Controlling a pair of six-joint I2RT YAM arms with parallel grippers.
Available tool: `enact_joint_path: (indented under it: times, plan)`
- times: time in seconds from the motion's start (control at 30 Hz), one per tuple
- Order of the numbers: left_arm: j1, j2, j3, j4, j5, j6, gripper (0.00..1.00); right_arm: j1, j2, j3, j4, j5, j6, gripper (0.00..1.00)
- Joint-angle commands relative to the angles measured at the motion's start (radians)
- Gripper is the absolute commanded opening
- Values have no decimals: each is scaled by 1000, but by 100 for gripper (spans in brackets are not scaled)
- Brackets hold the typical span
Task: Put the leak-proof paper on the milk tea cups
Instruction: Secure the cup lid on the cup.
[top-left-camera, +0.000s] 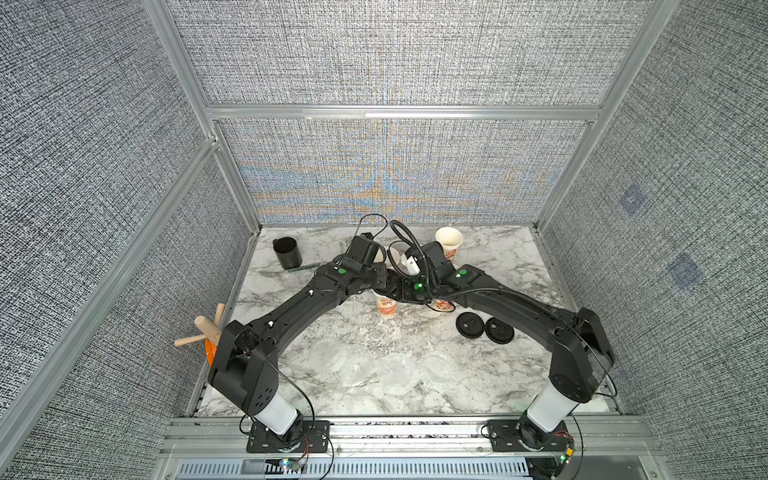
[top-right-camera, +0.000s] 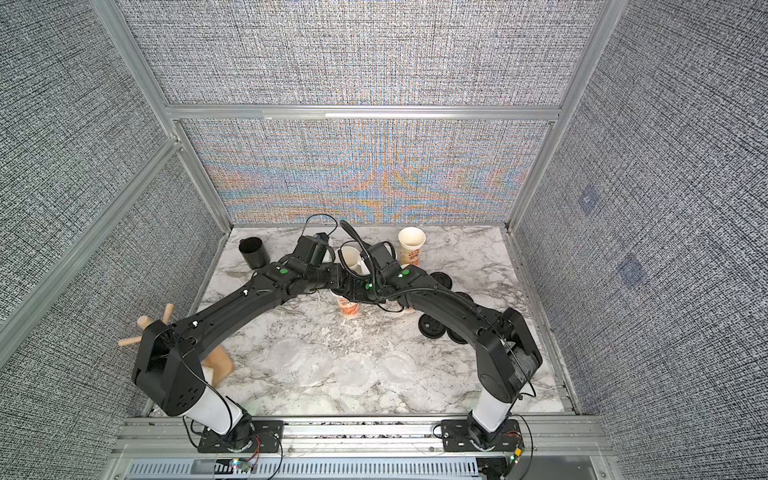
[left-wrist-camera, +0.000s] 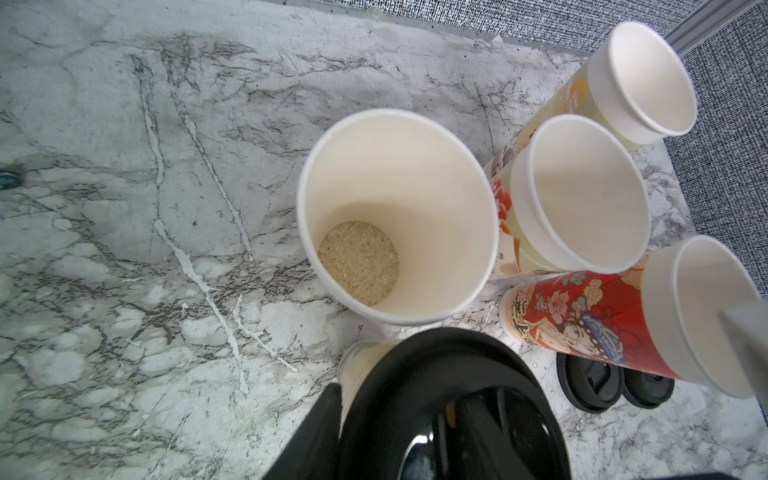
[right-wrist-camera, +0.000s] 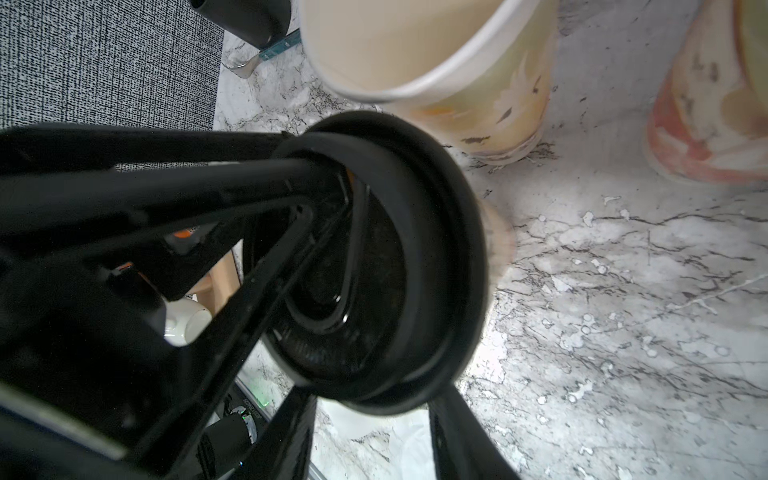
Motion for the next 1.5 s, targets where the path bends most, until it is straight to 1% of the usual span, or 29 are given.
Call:
enact_joint_path:
  times: [0.0,0.2,0.33,0.43,0.67,0.87,1.13,1.23,1.3,1.37,1.47]
  plan:
    - [-1,13,-10,-211,25,14,45,-6,21,-13,-213,199,2,45]
    - [-1,14,43,-230,30,31,45,-8,-8,93,-218,219,-49,47]
    - [-1,28,109,-257,37,53,45,-17,-13,180,-214,216,-102,50]
    - [-1,41,153,-277,36,65,45,-22,-11,214,-224,218,-124,54]
    - [-1,38,180,-275,49,69,45,-22,-27,163,-185,194,-130,62]
    - [-1,50,230,-284,50,86,51,-23,-29,135,-149,183,-129,63]
    - [-1,66,302,-309,42,107,54,-21,-22,134,-135,167,-132,63]
    - [-1,24,270,-295,20,112,63,-21,-47,130,-137,168,-143,64]
    - [-1,-35,211,-264,-3,113,69,-21,-68,123,-138,170,-157,71]
    - [-1,-125,110,-202,-19,114,77,-21,-99,111,-137,170,-175,76]
    - [-2,-262,-50,-104,-44,110,87,-24,-141,91,-135,168,-213,81]
